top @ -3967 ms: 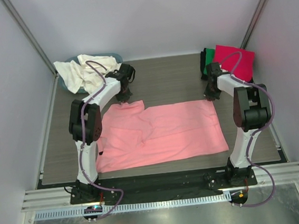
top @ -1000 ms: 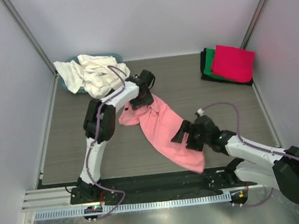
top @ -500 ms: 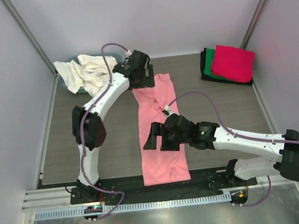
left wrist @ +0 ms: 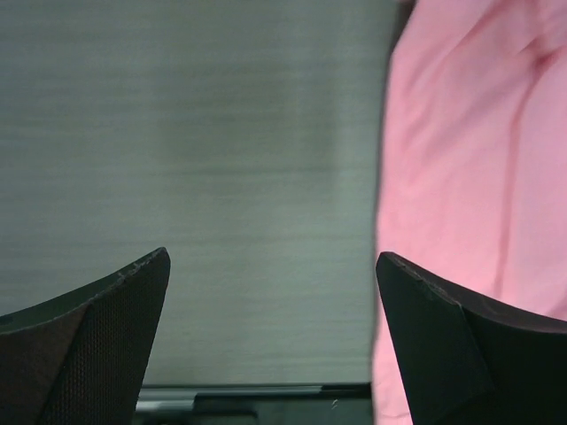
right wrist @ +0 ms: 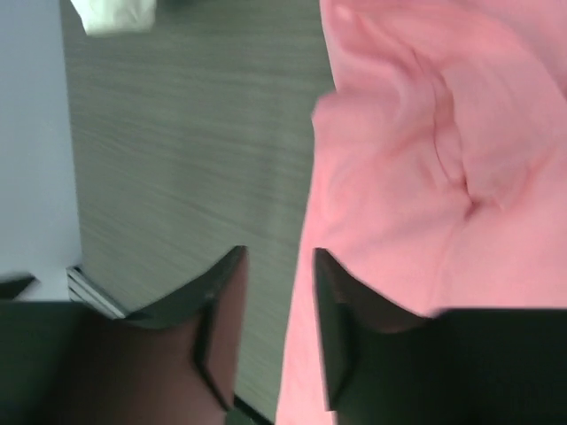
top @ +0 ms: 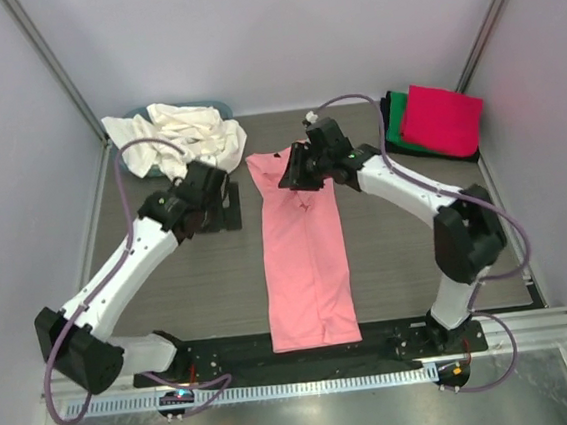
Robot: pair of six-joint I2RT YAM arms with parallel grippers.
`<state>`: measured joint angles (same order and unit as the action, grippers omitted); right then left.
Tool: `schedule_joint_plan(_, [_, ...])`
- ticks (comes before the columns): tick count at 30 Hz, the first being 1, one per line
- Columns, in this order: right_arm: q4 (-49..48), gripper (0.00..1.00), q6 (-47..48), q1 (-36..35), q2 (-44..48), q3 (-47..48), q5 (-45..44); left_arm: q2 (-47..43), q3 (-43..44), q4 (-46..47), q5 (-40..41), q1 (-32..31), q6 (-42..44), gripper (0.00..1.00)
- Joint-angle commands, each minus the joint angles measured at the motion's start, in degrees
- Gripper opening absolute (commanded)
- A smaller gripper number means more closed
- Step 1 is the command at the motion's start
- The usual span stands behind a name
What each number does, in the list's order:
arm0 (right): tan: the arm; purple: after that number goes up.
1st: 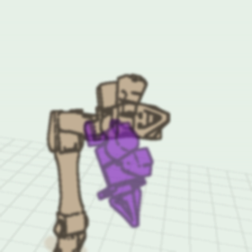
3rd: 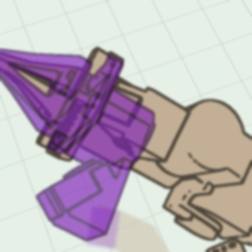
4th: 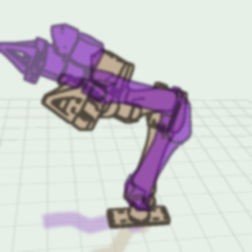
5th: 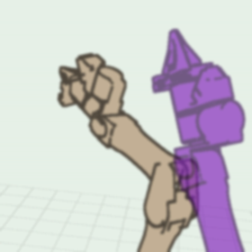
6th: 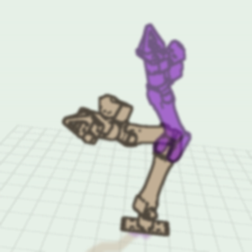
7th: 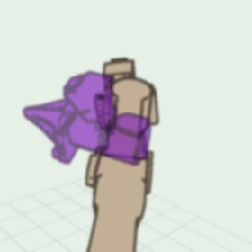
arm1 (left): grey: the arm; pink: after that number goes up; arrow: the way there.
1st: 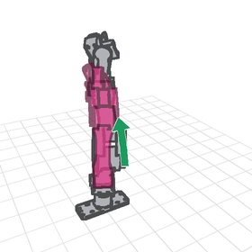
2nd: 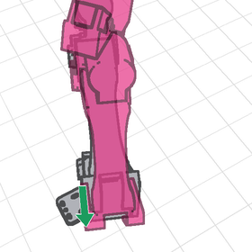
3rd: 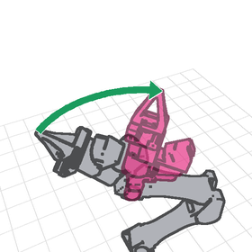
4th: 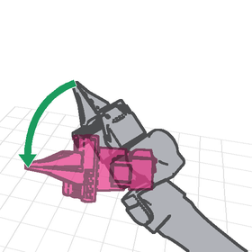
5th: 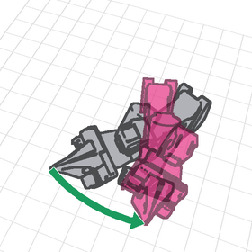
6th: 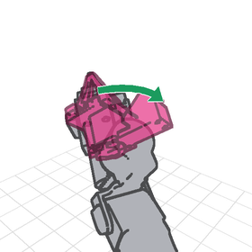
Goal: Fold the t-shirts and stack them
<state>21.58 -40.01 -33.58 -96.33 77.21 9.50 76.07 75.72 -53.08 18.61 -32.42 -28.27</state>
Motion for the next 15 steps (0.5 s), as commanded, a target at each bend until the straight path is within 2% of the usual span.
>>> schedule_joint_plan(1, [-5.40,0.36,4.33,3.60,-9.81,9.52,8.42,-7.23,-8.55,-1.85,1.42,0.17,-1.52,0.99])
schedule_joint_plan(3, [-6.99,0.22,2.93,6.50,-18.39,15.65,14.28,-14.24,-16.46,-0.45,1.43,0.17,-0.56,0.99])
schedule_joint_plan(5, [-8.40,0.21,0.64,7.91,-23.87,22.15,17.56,-18.48,-21.12,0.87,3.86,-0.35,-2.29,1.00])
schedule_joint_plan(6, [-9.10,0.20,0.03,8.53,-29.38,24.11,20.36,-20.68,-20.80,1.13,3.02,-0.62,-2.14,1.00])
schedule_joint_plan(8, [-11.20,0.18,-2.95,9.06,-34.24,27.45,22.40,-25.26,-20.79,2.88,1.17,-0.71,-0.83,1.00])
schedule_joint_plan(10, [-13.75,0.16,-4.72,9.76,-40.56,31.67,24.60,-27.72,-22.46,4.03,4.05,-0.62,-0.91,1.00])
schedule_joint_plan(15, [-13.59,0.15,-5.26,10.73,-48.50,38.88,23.29,-25.98,-21.85,2.63,4.42,-0.62,-1.96,1.00])
